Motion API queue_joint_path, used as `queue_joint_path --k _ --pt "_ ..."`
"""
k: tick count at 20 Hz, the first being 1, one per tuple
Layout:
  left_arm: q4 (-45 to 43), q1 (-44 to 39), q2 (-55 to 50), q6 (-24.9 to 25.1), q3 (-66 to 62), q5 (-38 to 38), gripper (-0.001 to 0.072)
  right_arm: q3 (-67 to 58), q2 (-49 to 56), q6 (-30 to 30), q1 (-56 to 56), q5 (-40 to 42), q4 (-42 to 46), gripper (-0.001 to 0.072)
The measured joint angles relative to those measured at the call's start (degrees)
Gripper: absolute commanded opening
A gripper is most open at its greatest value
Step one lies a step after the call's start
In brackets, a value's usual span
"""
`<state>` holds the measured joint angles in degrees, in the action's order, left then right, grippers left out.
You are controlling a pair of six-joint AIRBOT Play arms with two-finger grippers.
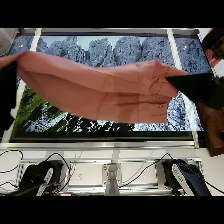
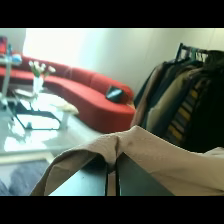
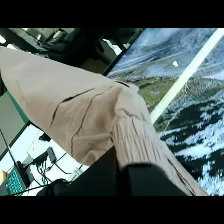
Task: Fold the clothes and pants, and hang the long-sleeved shirts on hangers.
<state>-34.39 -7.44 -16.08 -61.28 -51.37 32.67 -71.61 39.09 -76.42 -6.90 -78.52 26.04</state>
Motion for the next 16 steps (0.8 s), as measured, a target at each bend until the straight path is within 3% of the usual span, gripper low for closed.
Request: queue_joint_path --k 3,8,12,16 --pt "-2.05 -0.11 -6.58 -6.32 0.00 2.47 0.0013 7.54 -0.83 -4.83 4.44 5.51 5.22 0.0019" --pt "-3.06 -5.86 -28.79 -11.91 0.02 4.07 0.0014 23.10 5.11 -8.81 12.79 27.41 8.87 0.0019" --pt "-1.25 -11.30 -45.99 -12.96 0.07 -2.19 0.0015 26.95 15.12 -10.36 14.73 42.14 8.24 0.0019" --pt "2.05 -13.73 -52.98 -13.35 0.07 -9.99 0.0015 26.58 22.82 -11.28 15.21 51.69 7.04 0.0019"
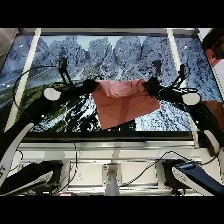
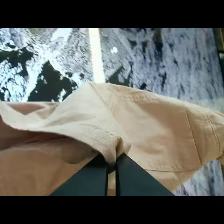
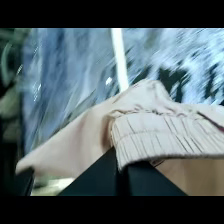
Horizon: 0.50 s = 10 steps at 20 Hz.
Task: Fold the clothes and pants, and hang the long-sleeved shirts on hangers.
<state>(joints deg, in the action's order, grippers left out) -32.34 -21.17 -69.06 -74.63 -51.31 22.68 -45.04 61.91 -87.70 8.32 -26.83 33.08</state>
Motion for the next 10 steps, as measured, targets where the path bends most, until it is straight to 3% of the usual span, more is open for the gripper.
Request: queue_joint_path --k 5,10 --pt "4.13 -0.94 -2.05 -0.17 -0.02 2.29 0.0015 -1.70 3.37 -0.24 -4.92 0.72 0.11 0.0019" --pt "4.81 -1.05 -2.40 -0.17 -0.02 14.49 0.0015 -4.63 4.02 1.01 -18.14 -18.60 6.05 0.0019"
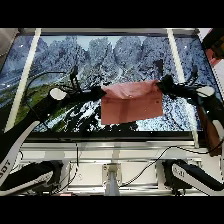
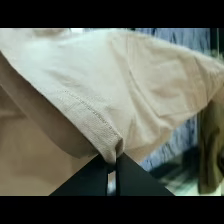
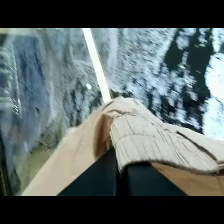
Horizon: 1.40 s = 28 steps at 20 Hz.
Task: Fold the clothes and pants, and hang the long-sleeved shirts on hangers.
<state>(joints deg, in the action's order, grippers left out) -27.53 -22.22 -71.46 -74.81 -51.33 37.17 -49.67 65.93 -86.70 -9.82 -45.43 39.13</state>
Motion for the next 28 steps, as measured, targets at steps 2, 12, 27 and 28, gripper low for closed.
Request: queue_joint_path --k 2,12,27,28 --pt "-2.45 -0.07 -0.09 -0.39 -0.02 3.76 0.0015 -0.76 0.11 1.62 -3.78 -8.90 4.33 0.0019" --pt "-14.95 -2.10 -0.61 -7.96 0.02 14.21 0.0015 -1.27 2.45 5.35 -7.06 -33.14 21.57 0.0019" --pt "-19.08 -1.09 -4.68 -11.67 0.02 19.39 0.0717 -5.88 2.29 9.79 -3.45 -31.91 29.53 0.0504" --pt "-19.06 -0.33 -4.35 -11.43 0.02 19.39 0.0716 -8.33 2.21 10.27 -3.45 -31.89 32.04 0.0466"
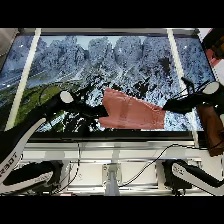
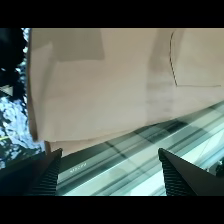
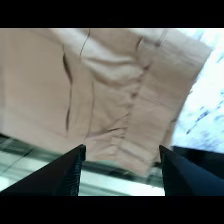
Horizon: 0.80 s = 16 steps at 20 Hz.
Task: Fold the clothes and pants, and hang the long-sleeved shirts on hangers.
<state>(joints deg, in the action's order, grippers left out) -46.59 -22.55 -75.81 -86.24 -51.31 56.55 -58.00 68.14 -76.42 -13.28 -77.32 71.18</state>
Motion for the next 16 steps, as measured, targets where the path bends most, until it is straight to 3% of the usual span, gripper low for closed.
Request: queue_joint_path --k 1,2,3,4,8,12,13,15,16 --pt "0.09 1.07 0.55 0.37 0.00 -0.02 0.0716 -2.38 -0.09 0.50 -0.04 -0.07 2.54 0.0352" --pt "0.17 2.27 1.20 0.72 0.00 -0.04 0.0716 -4.85 -0.15 1.16 -0.46 -0.11 4.87 0.0190" --pt "0.15 3.74 2.05 0.96 0.00 -0.04 0.0715 -6.93 -0.20 2.14 -1.20 -0.07 6.38 0.0079" --pt "0.20 5.14 2.93 1.18 0.00 -0.04 0.0715 -8.33 -0.22 3.21 -2.34 0.00 7.54 0.0019" --pt "0.31 10.36 6.56 1.62 0.00 0.83 0.0714 -10.21 -0.22 7.41 -10.91 -0.59 9.51 0.0018" --pt "0.26 12.52 7.89 1.81 0.00 1.40 0.0714 -5.46 -0.17 14.69 -21.75 -0.96 -3.82 0.0019" --pt "0.24 12.72 8.00 2.03 0.00 1.38 0.0714 -2.51 -0.13 16.98 -23.61 -1.03 -7.23 0.0081" --pt "0.17 13.03 8.20 2.45 0.00 1.38 0.0714 4.33 -0.09 20.35 -25.75 -0.68 -12.07 0.0556" --pt "0.17 13.11 8.22 2.62 0.00 1.38 0.0714 7.69 -0.09 21.51 -26.25 0.09 -14.21 0.0589"
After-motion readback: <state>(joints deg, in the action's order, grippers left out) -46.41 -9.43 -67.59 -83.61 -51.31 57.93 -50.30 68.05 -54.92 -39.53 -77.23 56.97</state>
